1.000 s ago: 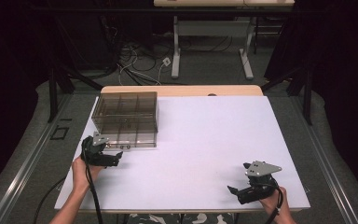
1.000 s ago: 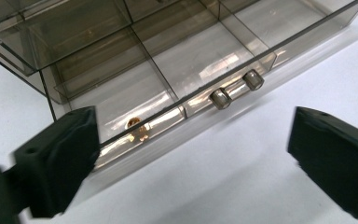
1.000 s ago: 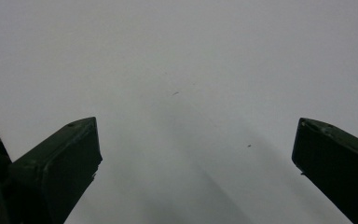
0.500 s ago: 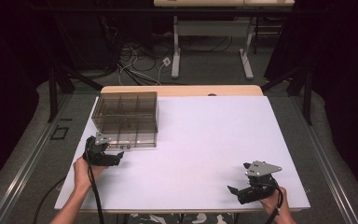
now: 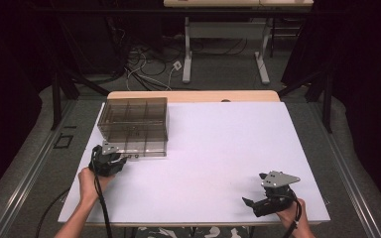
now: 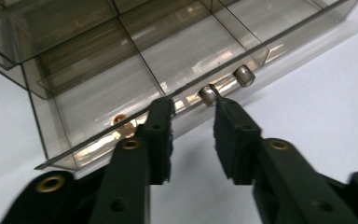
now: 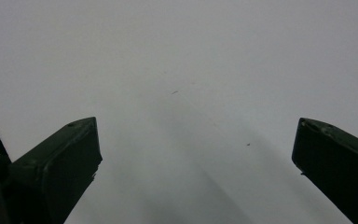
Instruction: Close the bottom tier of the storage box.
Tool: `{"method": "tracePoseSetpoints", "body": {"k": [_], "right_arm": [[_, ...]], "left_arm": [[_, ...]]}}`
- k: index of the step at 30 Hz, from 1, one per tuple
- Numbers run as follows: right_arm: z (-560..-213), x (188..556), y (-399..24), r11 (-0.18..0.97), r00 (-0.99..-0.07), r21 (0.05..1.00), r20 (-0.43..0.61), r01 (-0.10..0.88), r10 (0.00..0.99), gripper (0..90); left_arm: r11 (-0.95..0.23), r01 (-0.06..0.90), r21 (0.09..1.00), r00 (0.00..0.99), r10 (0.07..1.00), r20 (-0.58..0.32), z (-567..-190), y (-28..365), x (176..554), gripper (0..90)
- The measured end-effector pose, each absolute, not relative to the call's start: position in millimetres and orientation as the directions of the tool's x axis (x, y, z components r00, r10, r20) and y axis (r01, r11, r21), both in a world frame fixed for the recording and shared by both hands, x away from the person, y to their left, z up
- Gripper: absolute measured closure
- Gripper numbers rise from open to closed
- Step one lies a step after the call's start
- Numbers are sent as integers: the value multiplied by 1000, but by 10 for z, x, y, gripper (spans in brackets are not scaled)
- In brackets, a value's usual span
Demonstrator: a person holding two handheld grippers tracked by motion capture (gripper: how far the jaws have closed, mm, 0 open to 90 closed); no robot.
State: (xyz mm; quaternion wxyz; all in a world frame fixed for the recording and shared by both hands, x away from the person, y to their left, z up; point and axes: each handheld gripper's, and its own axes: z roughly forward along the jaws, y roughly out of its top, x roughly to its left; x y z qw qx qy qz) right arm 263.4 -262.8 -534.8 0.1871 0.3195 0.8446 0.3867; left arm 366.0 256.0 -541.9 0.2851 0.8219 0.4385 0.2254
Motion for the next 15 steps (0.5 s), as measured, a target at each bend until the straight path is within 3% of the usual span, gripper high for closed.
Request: {"method": "tracePoseSetpoints", "body": {"k": [6, 15], "right_arm": [[-5352, 2639, -2631, 495, -725, 774, -69, 394, 685, 3], [-5350, 2641, -2630, 496, -727, 774, -69, 393, 683, 3]], "left_arm": [[-457, 586, 669, 513, 848, 130, -5492, 2548, 3697, 889], [-447, 592, 671, 512, 851, 116, -5543, 2543, 3740, 900]]}}
